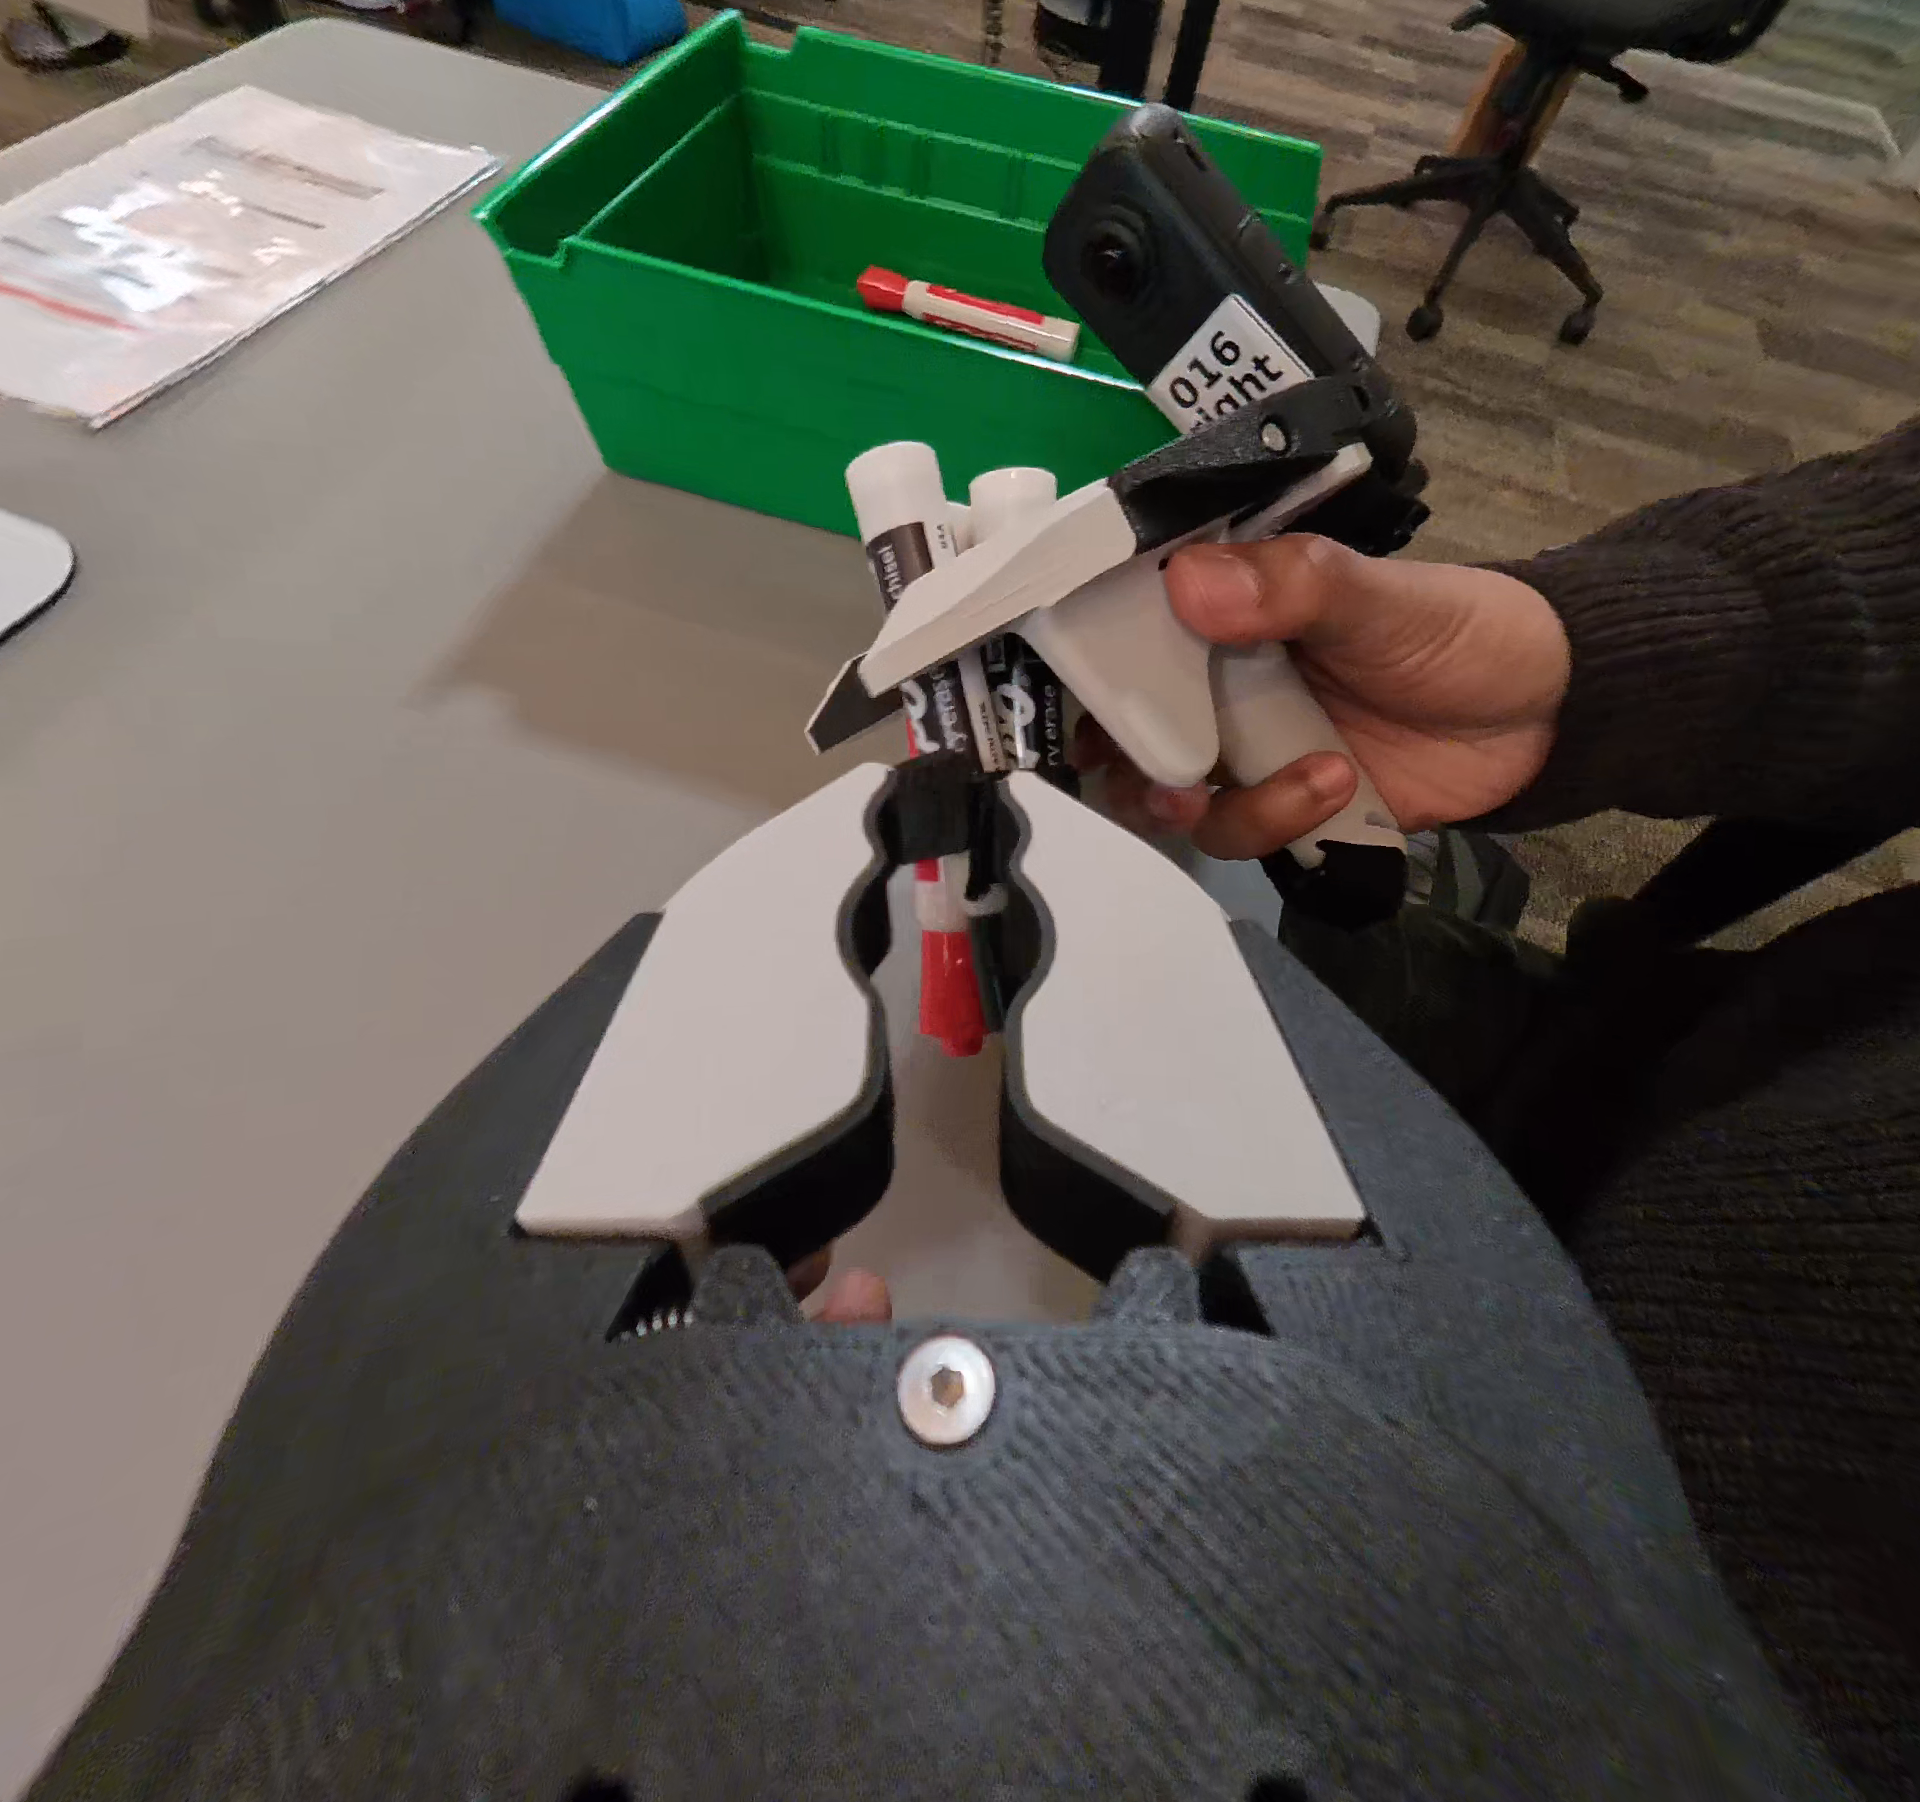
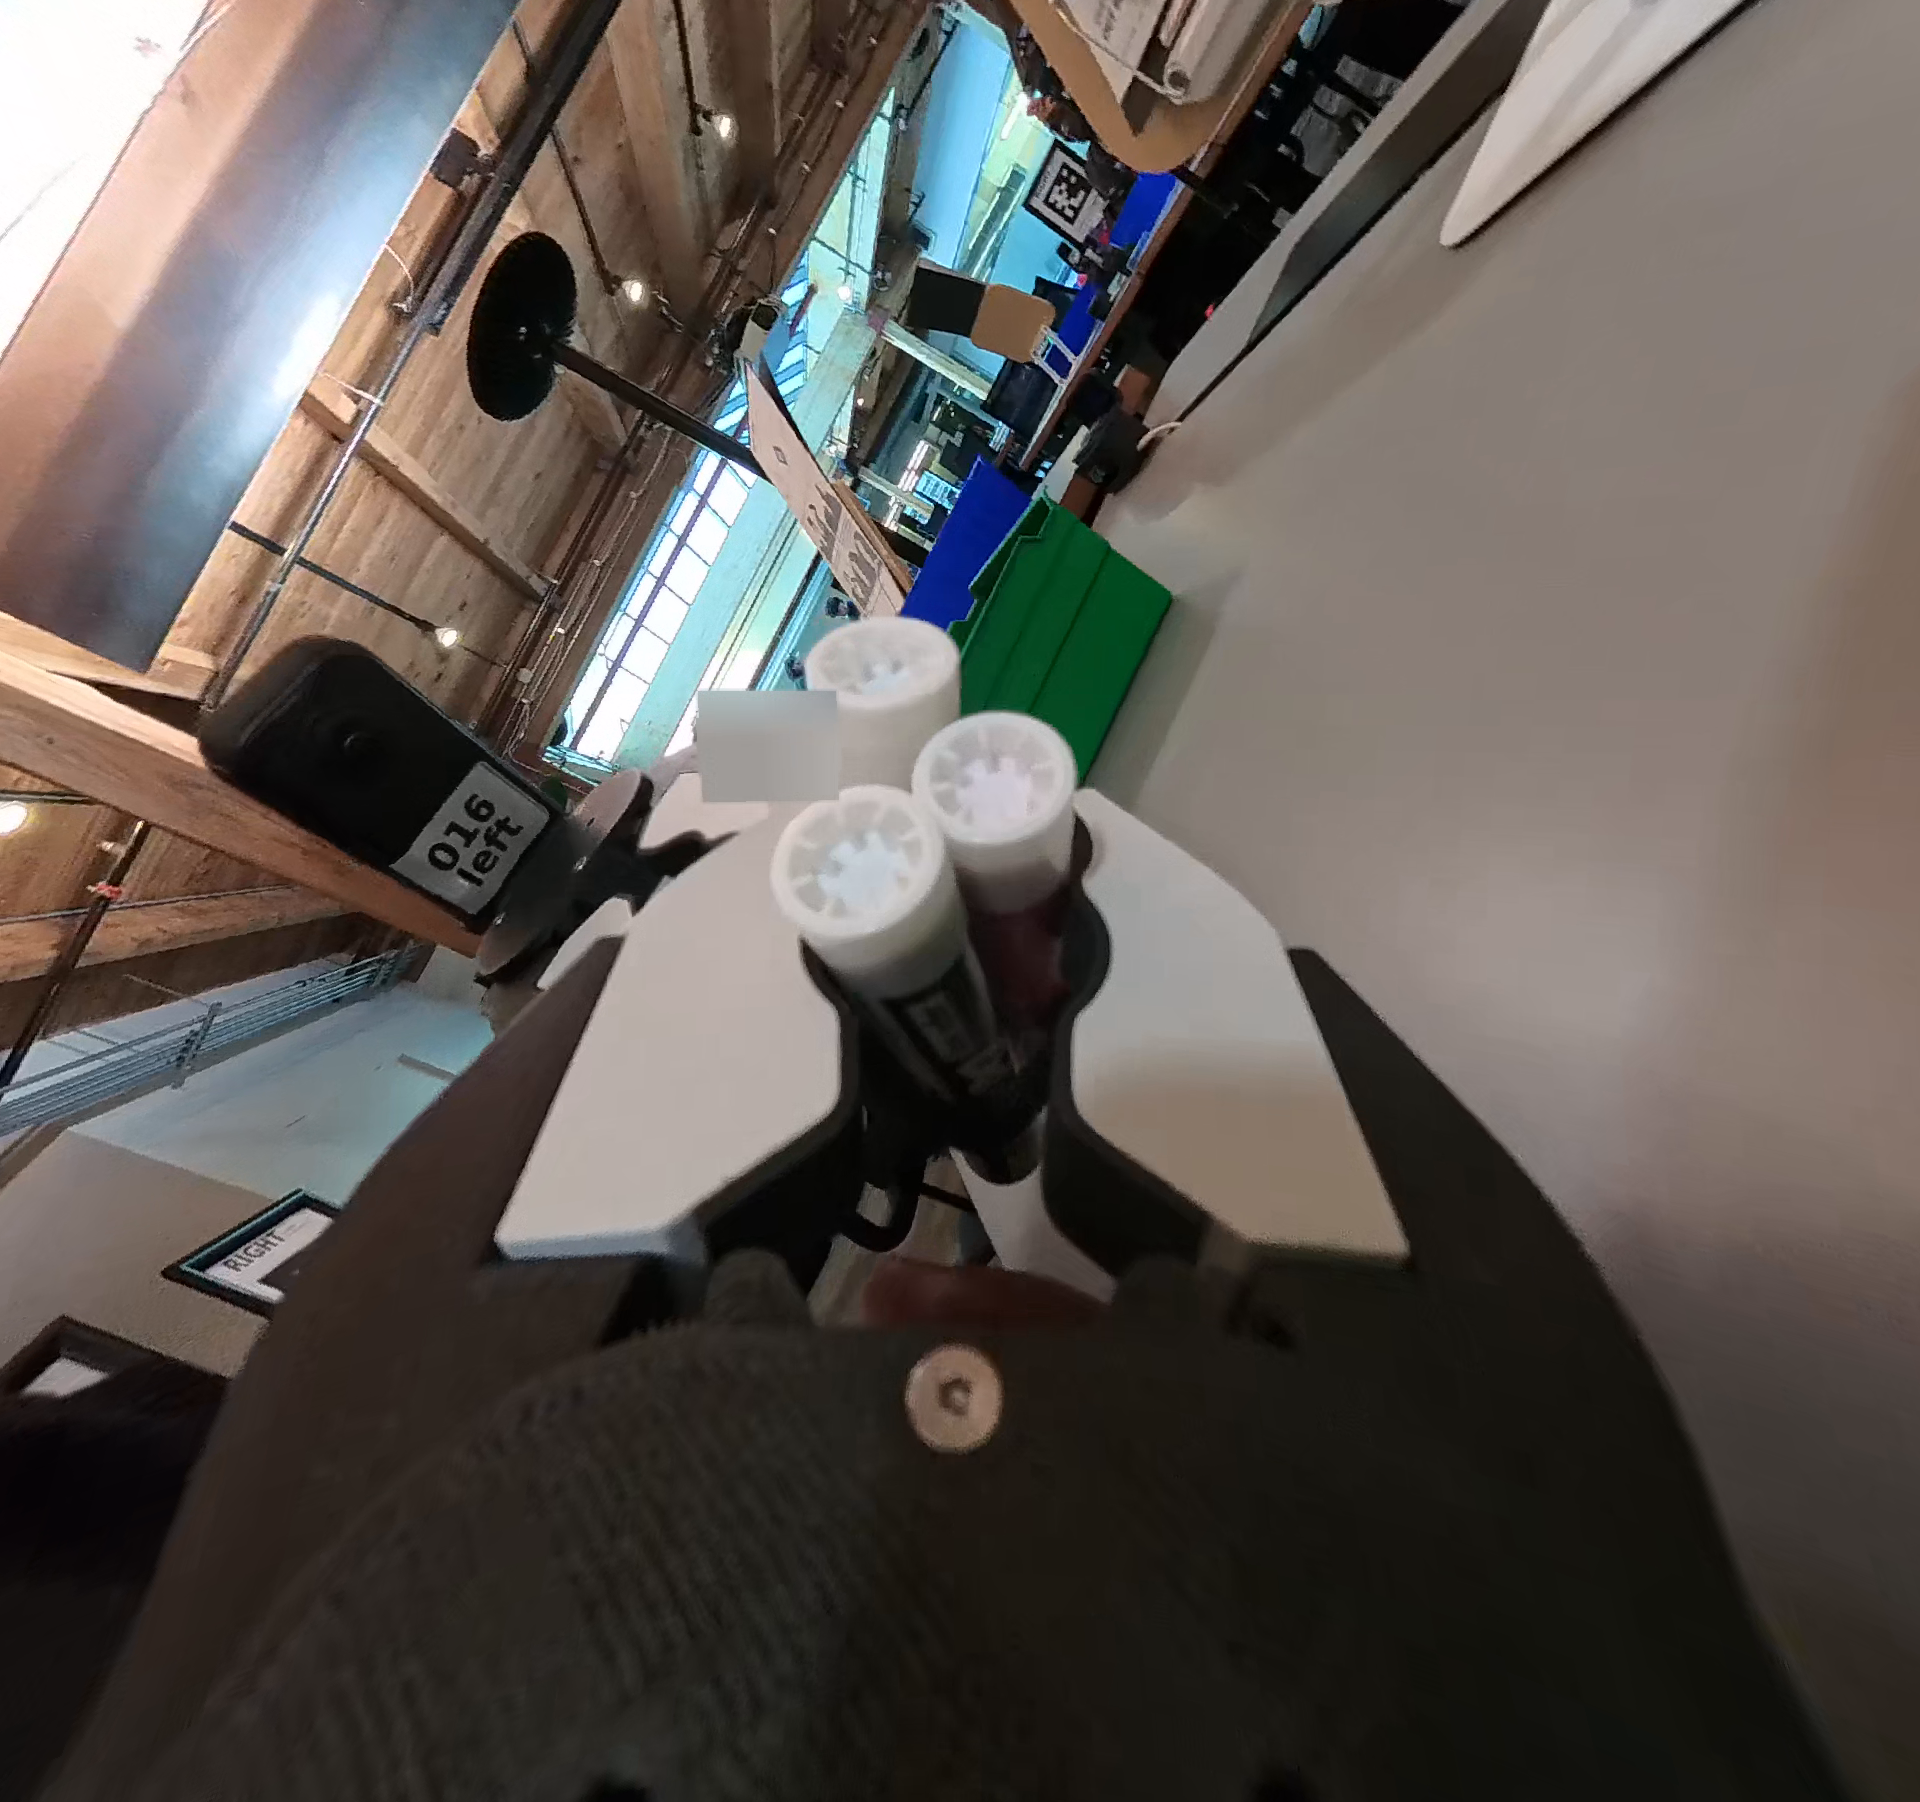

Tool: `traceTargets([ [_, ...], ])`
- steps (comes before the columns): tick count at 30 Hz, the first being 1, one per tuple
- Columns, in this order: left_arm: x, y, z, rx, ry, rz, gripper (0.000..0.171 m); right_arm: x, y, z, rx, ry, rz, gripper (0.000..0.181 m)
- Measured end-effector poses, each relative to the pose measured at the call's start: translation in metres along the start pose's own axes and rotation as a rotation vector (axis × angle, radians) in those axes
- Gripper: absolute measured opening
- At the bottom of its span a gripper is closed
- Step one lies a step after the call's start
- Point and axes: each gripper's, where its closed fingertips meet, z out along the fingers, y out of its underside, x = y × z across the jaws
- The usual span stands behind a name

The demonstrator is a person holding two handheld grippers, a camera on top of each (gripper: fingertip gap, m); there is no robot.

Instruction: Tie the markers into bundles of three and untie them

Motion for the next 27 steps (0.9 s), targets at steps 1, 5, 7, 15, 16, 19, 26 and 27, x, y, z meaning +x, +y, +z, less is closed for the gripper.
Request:
traceTargets([
  [1, -0.005, 0.001, -0.003, 0.007, -0.014, -0.016, 0.025, 0.001, 0.0, 0.002, -0.004, 0.0, 0.01, 0.037],
  [5, -0.014, 0.009, -0.019, 0.05, 0.04, -0.076, 0.052, -0.004, 0.003, 0.01, -0.034, -0.016, -0.006, 0.037],
  [7, -0.011, 0.021, -0.024, 0.048, 0.13, -0.129, 0.068, -0.009, 0.006, 0.015, -0.069, -0.028, -0.055, 0.038],
  [15, 0.026, 0.045, -0.01, 0.068, 0.475, -0.374, 0.091, -0.041, 0.038, 0.028, -0.281, -0.171, -0.232, 0.037],
  [16, 0.032, 0.045, -0.008, 0.068, 0.509, -0.391, 0.091, -0.043, 0.041, 0.028, -0.3, -0.192, -0.221, 0.037],
  [19, 0.053, 0.055, -0.001, -0.004, 0.602, -0.392, 0.083, -0.046, 0.049, 0.028, -0.35, -0.23, -0.209, 0.037],
  [26, 0.069, 0.061, 0.002, -0.038, 0.715, -0.397, 0.044, -0.044, 0.054, 0.026, -0.39, -0.23, -0.232, 0.038],
  [27, 0.068, 0.061, 0.002, -0.044, 0.711, -0.404, 0.044, -0.043, 0.054, 0.026, -0.388, -0.229, -0.222, 0.038],
])
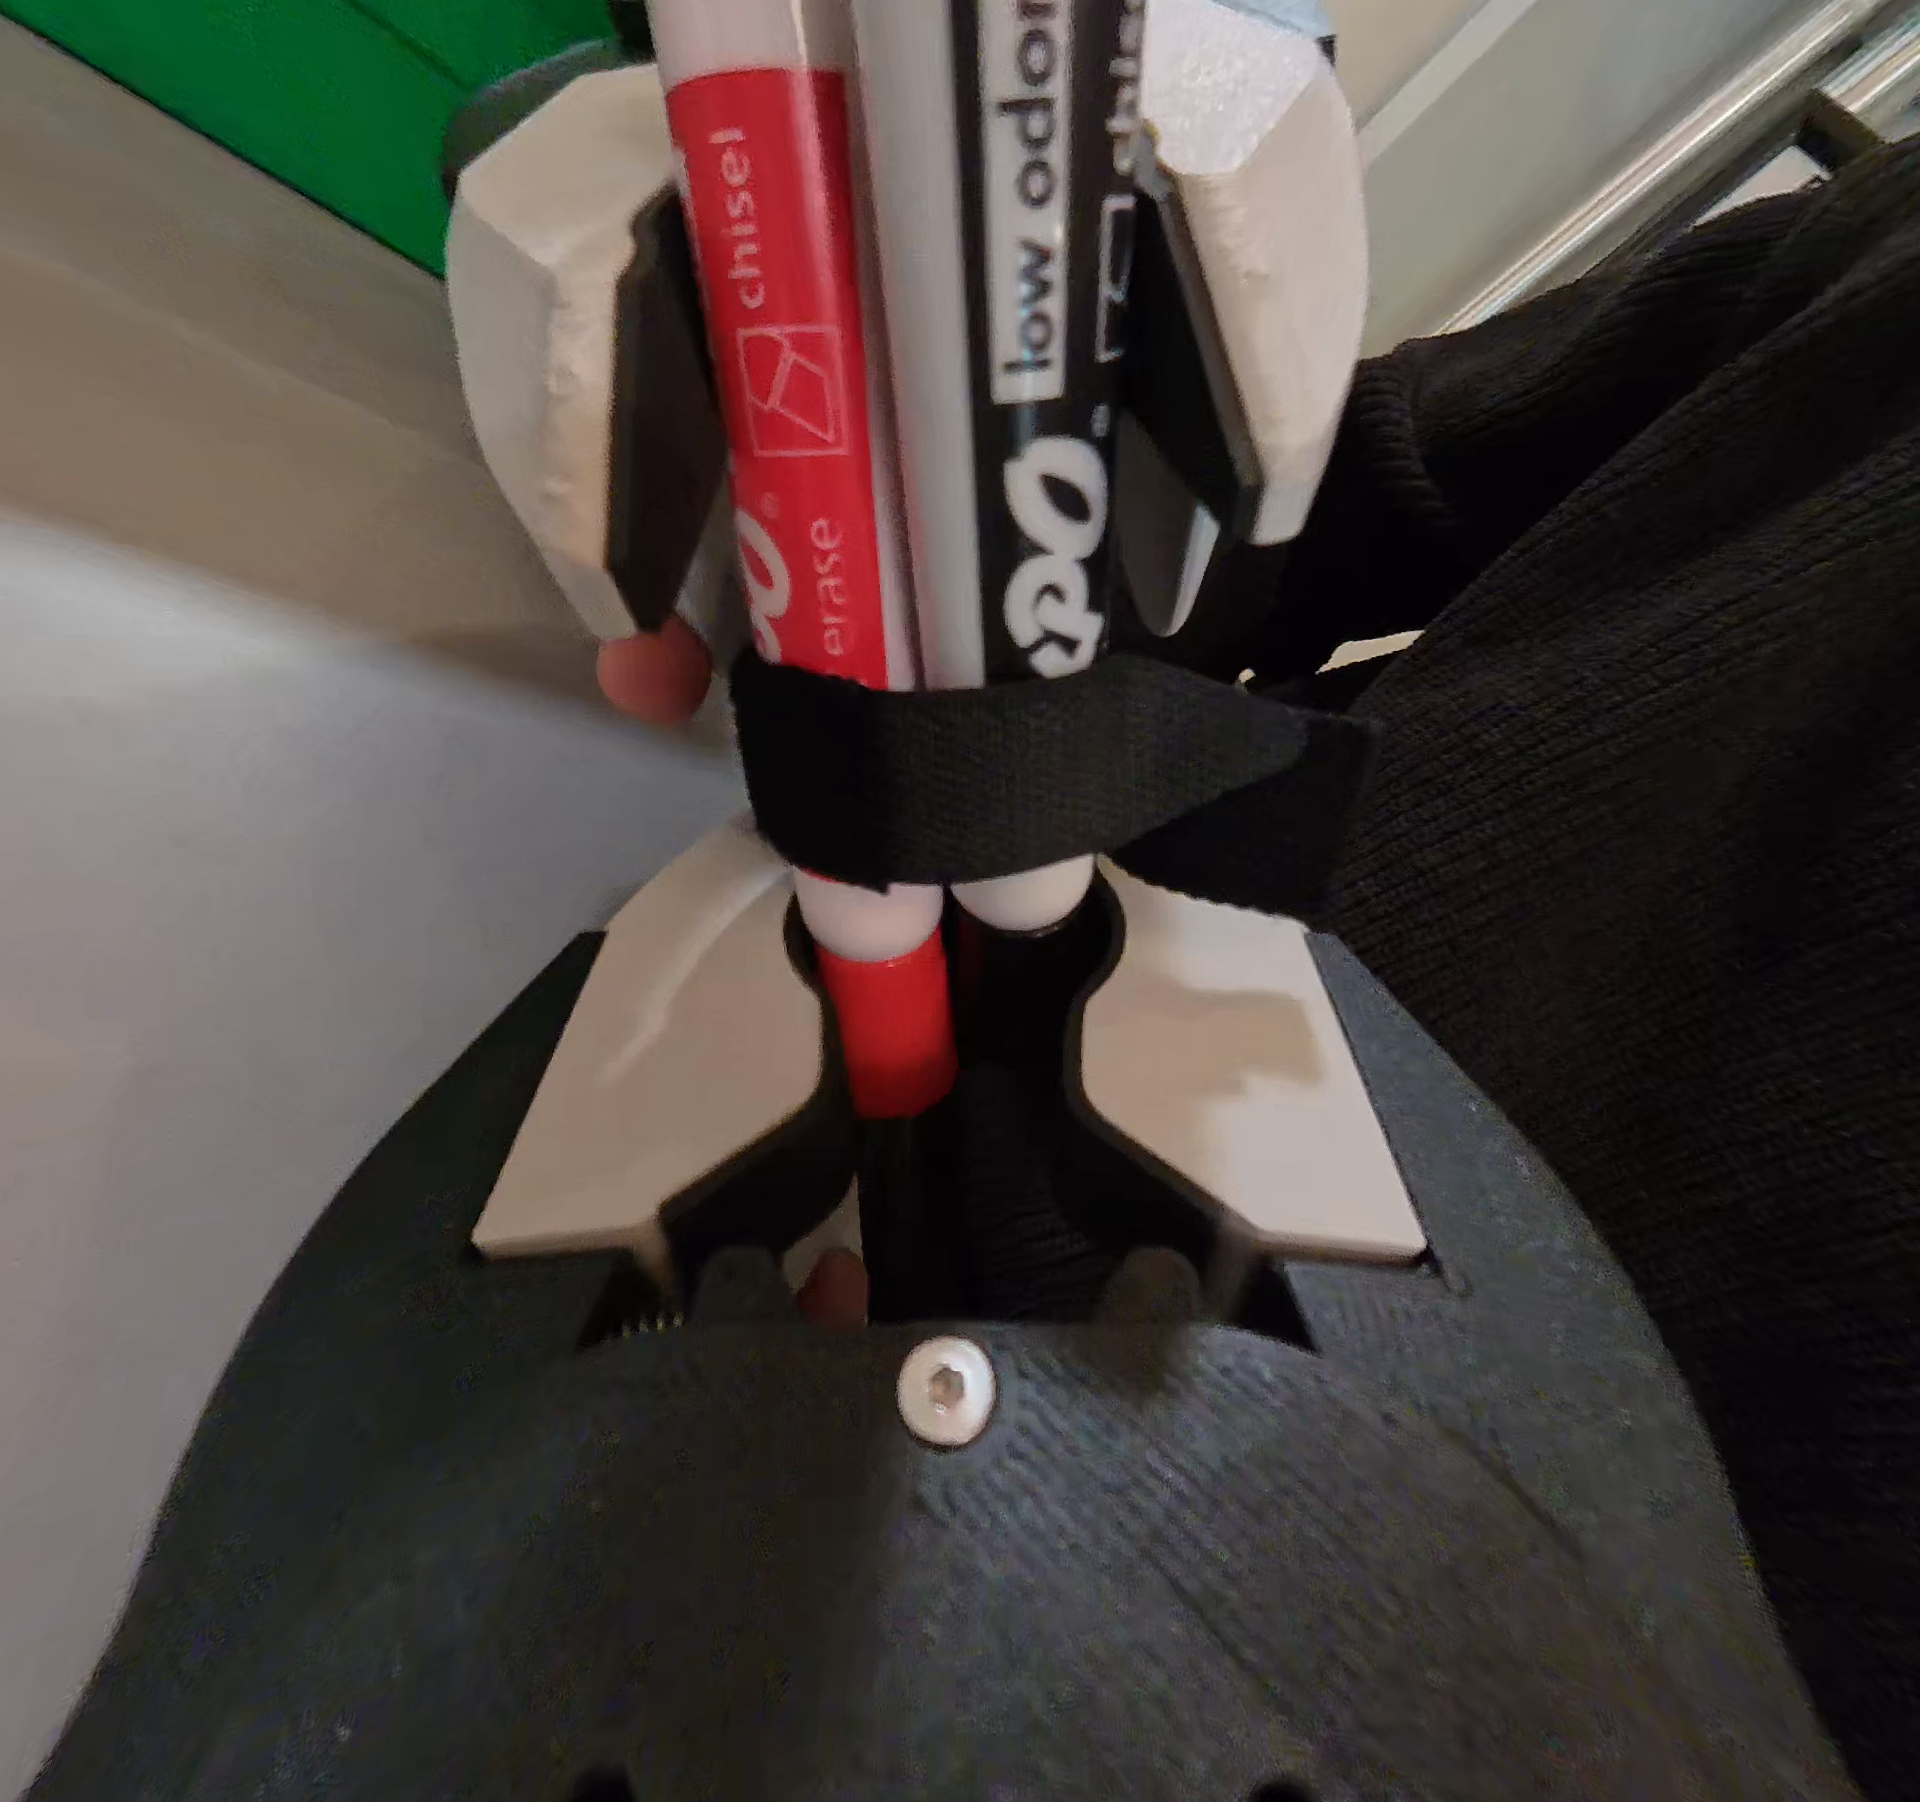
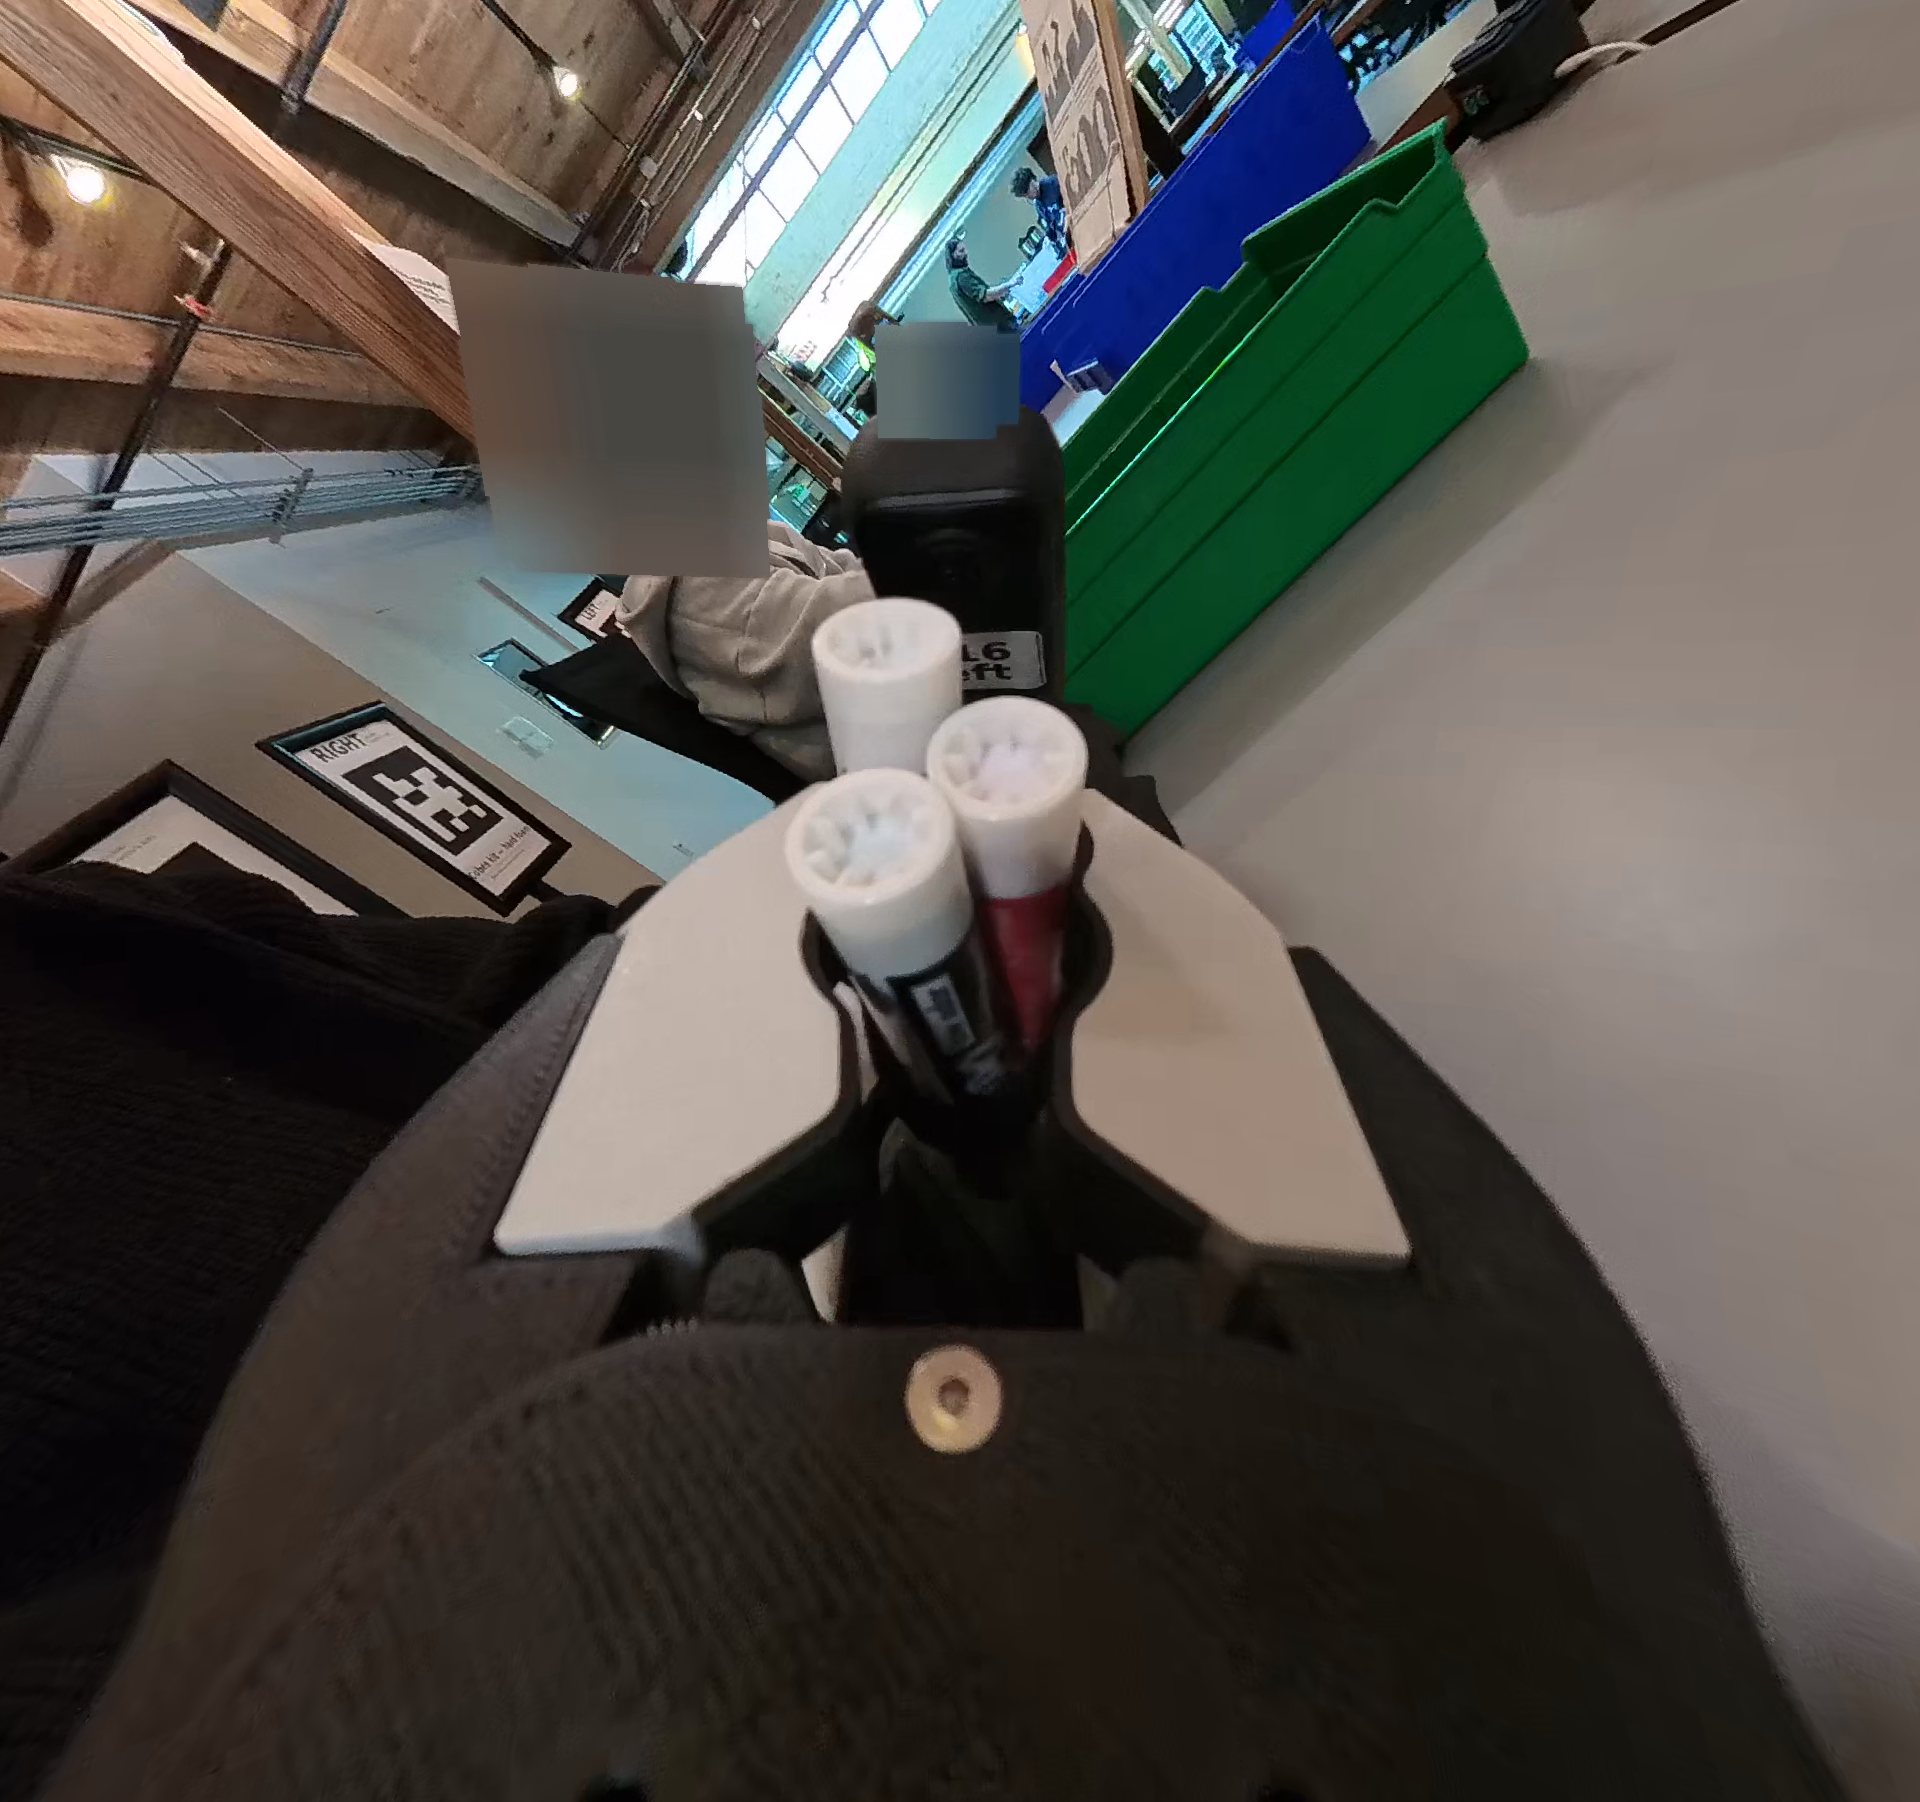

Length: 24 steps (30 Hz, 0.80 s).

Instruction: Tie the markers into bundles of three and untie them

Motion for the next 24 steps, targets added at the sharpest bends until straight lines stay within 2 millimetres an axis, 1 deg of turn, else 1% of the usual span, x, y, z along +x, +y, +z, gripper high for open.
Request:
traceTargets([
  [6, -0.007, -0.003, -0.003, 0.023, -0.014, -0.057, 0.042, 0.01, -0.002, -0.004, 0.025, 0.02, 0.04, 0.04],
  [11, -0.014, -0.005, -0.007, 0.041, -0.047, -0.078, 0.042, 0.016, -0.014, -0.012, 0.079, 0.045, 0.057, 0.053],
  [15, -0.022, -0.01, -0.013, 0.075, -0.092, -0.096, 0.041, 0.025, -0.022, -0.021, 0.104, 0.109, 0.023, 0.059],
  [18, -0.036, -0.02, -0.021, 0.135, -0.187, -0.1, 0.041, 0.035, -0.027, -0.029, 0.097, 0.222, -0.088, 0.065],
  [21, -0.057, -0.03, -0.035, 0.199, -0.354, -0.104, 0.041, 0.042, -0.038, -0.039, 0.12, 0.381, -0.289, 0.065],
  [23, -0.072, -0.036, -0.049, 0.247, -0.5, -0.088, 0.041, 0.036, -0.045, -0.044, 0.15, 0.454, -0.45, 0.06],
  [24, -0.078, -0.039, -0.057, 0.276, -0.572, -0.075, 0.037, 0.031, -0.045, -0.042, 0.141, 0.462, -0.522, 0.052],
])
